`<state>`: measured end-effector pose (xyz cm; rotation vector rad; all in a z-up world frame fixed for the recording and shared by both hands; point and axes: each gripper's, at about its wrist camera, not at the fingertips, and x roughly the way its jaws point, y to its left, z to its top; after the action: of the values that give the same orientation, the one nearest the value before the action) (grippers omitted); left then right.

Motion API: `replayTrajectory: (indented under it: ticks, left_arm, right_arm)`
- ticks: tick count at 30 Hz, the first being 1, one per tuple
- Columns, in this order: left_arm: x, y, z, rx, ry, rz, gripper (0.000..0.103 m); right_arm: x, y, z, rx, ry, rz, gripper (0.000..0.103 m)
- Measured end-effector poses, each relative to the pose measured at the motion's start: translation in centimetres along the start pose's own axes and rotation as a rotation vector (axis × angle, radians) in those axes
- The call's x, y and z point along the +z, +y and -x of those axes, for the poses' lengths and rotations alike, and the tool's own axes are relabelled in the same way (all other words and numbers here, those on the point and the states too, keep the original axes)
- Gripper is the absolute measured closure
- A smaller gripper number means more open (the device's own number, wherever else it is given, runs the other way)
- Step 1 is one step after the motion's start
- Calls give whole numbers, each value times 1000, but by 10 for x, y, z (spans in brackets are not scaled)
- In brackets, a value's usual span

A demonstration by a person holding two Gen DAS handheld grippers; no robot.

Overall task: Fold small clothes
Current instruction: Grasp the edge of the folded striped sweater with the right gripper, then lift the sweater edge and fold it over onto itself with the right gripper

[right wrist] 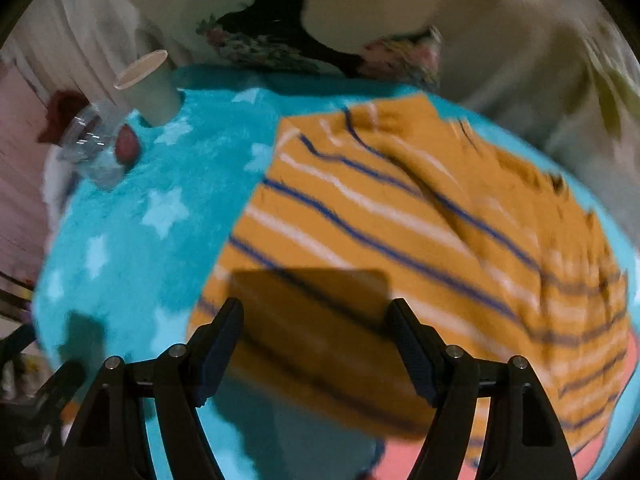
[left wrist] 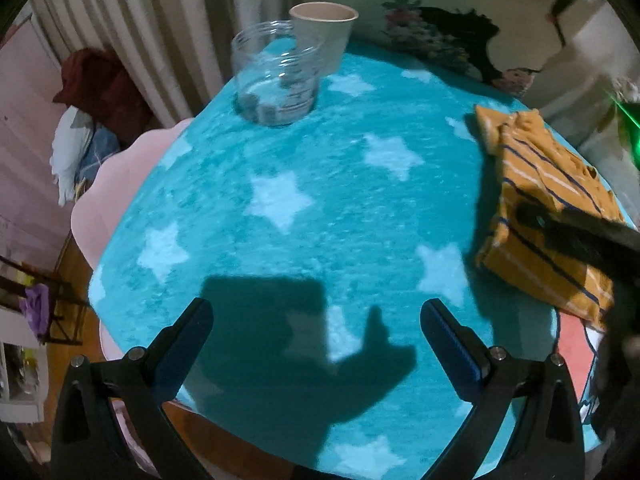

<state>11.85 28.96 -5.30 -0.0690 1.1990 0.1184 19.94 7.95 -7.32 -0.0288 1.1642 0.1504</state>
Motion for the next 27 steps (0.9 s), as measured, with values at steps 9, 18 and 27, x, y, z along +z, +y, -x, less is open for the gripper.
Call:
replayTrajectory:
  ticks: [9, 18, 27]
  left_arm:
    - [-4, 13, -8, -34, 24, -9, 0]
    - [-7, 13, -11, -83, 28, -9, 0]
    - [-15, -16, 7, -59, 7, 6, 0]
  right_arm:
    - [34, 33, -51, -201, 11, 64, 13]
    - [37, 17, -41, -147, -34, 10, 66]
    - [34, -47, -2, 173, -85, -187, 83]
